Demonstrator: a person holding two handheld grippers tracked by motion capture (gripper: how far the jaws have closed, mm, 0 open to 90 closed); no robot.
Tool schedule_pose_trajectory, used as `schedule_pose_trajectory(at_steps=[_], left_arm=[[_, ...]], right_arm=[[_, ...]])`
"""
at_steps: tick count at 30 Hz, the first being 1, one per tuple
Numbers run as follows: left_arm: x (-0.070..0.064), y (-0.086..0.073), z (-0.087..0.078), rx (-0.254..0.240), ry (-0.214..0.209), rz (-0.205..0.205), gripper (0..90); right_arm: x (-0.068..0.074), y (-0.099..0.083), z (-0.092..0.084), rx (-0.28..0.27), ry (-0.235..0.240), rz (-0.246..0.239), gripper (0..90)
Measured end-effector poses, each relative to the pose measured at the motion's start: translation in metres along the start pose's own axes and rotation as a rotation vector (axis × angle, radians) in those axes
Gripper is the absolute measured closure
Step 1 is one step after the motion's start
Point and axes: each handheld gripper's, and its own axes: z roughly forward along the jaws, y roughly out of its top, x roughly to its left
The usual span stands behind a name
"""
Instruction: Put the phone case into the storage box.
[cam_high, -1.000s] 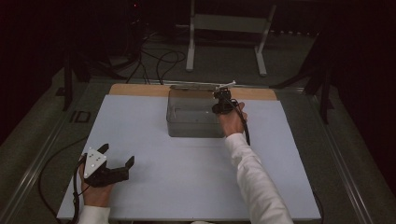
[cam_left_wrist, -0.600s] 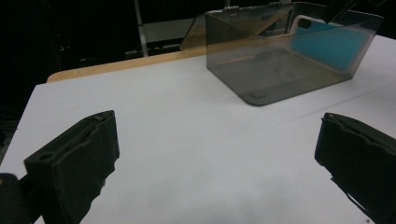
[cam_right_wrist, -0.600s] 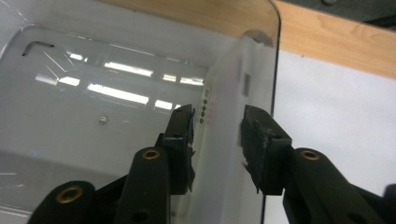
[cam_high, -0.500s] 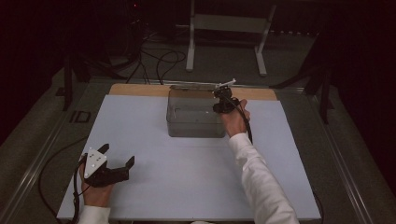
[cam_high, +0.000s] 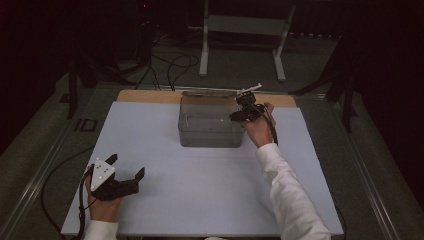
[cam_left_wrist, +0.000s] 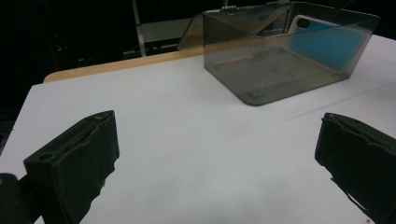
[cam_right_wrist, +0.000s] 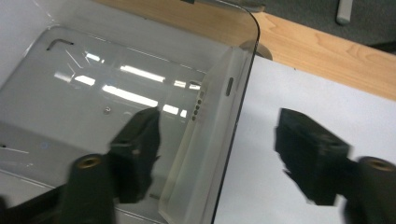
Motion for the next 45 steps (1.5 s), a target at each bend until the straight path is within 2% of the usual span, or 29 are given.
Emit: schedule_pose_trajectory(at_steps=[6,11,17,28,33,39,43,45], left_arm=[[-0.001,0.000,0.001,0.002,-0.002,0.001,0.6],[-0.001,0.000,0.001,0.001,-0.002,0.000,0.6],[-0.001,0.000,0.002,0.008,-0.014,0.000,0.4],[-0.002,0.000,0.004,0.017,-0.029,0.000,0.4],[-0.002,0.000,0.004,0.018,-0.034,0.001,0.4],[-0.003,0.000,0.005,0.020,-0.037,0.000,0.4],[-0.002,0.001,0.004,0.017,-0.041,-0.002,0.4],[-0.002,0.001,0.003,0.016,-0.043,-0.002,0.4]], right_arm=[[-0.003,-0.009,-0.010,-0.077,0.056,0.006,18.6],[0.002,-0.019,-0.019,-0.140,0.091,-0.014,14.5],[0.004,-0.034,-0.027,-0.196,0.109,-0.032,12.7],[-0.003,-0.071,-0.048,-0.335,0.159,-0.016,11.3],[-0.008,-0.088,-0.055,-0.359,0.183,-0.011,11.3],[-0.020,-0.115,-0.061,-0.370,0.190,0.008,11.3],[-0.025,-0.132,-0.070,-0.400,0.144,-0.041,11.2],[-0.028,-0.141,-0.074,-0.418,0.143,-0.049,11.2]])
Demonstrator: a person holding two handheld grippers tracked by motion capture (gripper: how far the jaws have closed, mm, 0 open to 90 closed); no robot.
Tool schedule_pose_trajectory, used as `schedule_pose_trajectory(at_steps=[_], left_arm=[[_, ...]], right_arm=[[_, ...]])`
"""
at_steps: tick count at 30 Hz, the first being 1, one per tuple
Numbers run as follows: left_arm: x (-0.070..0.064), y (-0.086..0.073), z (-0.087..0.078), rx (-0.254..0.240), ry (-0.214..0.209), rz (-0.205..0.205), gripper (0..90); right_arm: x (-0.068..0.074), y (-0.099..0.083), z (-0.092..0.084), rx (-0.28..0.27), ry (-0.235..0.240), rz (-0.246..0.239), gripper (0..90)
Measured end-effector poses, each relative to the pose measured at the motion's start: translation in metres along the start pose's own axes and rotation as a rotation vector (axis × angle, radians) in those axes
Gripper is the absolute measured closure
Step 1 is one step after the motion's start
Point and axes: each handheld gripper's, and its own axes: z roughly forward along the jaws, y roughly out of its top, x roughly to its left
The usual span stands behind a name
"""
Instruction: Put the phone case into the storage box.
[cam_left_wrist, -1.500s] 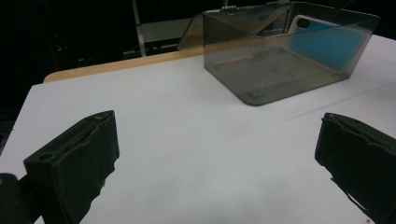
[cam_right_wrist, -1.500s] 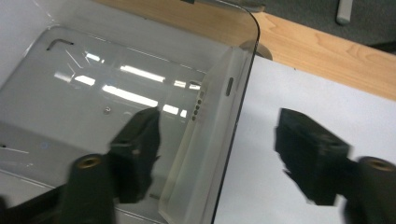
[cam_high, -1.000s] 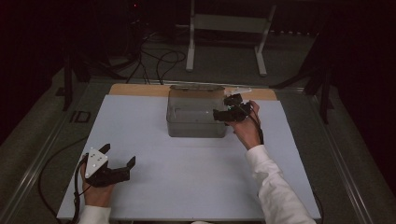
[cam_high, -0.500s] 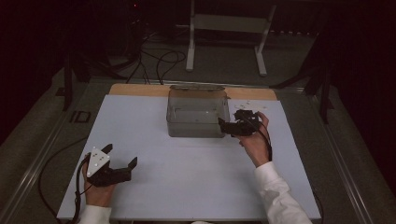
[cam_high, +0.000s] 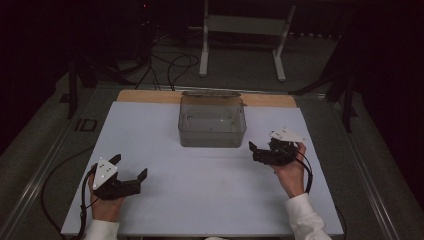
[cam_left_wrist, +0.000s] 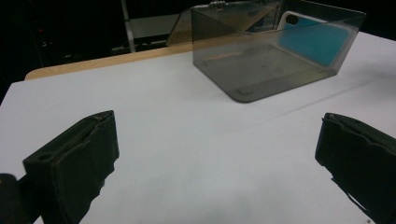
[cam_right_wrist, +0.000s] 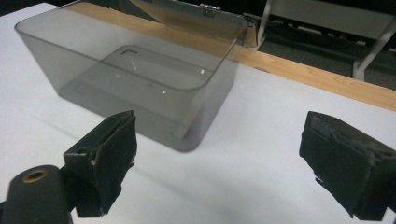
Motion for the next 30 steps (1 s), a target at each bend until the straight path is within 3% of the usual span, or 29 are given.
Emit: schedule_pose_trajectory(at_steps=[7,14,21,30], left_arm=[[-0.001,0.001,0.000,-0.005,-0.009,-0.001,0.4],[-0.003,0.001,0.000,-0.018,-0.016,0.001,0.4],[-0.004,0.001,-0.001,-0.028,-0.023,0.010,0.4],[0.000,0.001,-0.005,-0.045,-0.026,0.015,0.3]], right_arm=[[-0.004,-0.033,-0.020,-0.096,-0.010,-0.019,11.4],[-0.004,-0.050,-0.036,-0.154,0.009,0.001,11.2],[0.003,-0.063,-0.048,-0.221,0.028,-0.013,10.8],[0.006,-0.076,-0.053,-0.225,0.050,-0.002,10.3]])
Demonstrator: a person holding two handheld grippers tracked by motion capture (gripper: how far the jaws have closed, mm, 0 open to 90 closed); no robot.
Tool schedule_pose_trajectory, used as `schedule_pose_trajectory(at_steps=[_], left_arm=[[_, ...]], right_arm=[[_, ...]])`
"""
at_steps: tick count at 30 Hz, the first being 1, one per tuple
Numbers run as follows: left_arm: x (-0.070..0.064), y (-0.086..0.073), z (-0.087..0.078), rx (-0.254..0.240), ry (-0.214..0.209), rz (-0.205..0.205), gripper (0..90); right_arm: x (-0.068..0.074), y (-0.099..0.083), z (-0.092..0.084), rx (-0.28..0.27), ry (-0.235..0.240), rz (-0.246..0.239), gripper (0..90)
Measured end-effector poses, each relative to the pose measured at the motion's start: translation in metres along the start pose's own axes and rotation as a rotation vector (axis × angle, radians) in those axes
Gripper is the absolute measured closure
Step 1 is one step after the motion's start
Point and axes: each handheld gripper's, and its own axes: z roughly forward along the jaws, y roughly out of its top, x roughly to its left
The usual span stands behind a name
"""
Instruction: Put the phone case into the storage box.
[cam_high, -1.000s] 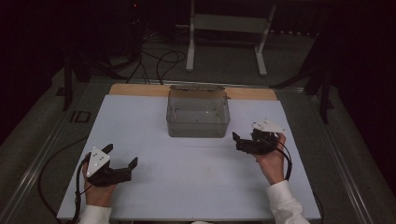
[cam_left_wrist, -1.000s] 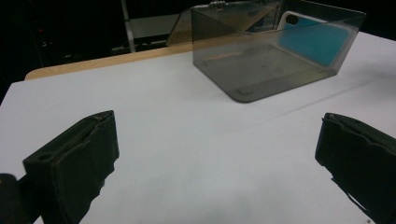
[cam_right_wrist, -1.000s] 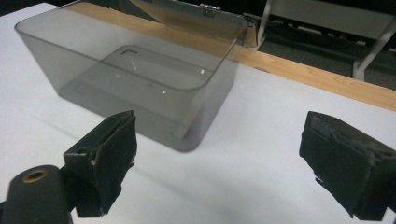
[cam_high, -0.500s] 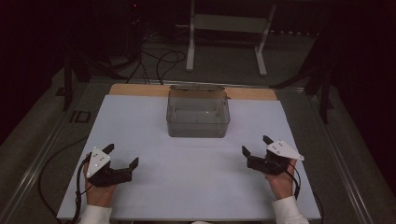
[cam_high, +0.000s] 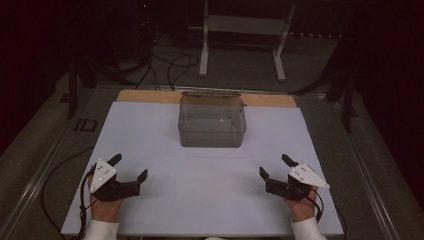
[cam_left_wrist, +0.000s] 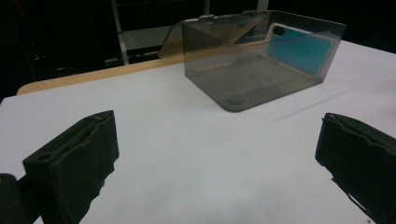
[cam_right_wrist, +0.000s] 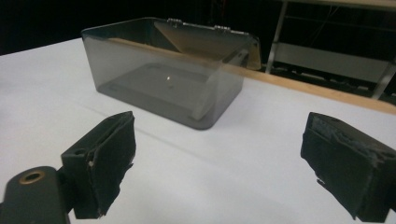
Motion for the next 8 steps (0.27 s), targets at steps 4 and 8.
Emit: schedule_pose_trajectory(at_steps=[4,8], left_arm=[[0.0002,-0.0004,-0.0001,0.005,0.005,0.002,0.3],[-0.0003,-0.0008,0.0005,0.012,0.010,0.001,0.3]], right_arm=[[-0.0002,-0.0001,-0.0002,0.002,0.012,0.003,10.0],[0.0002,-0.0002,0.0001,0.006,0.025,0.000,9.9]])
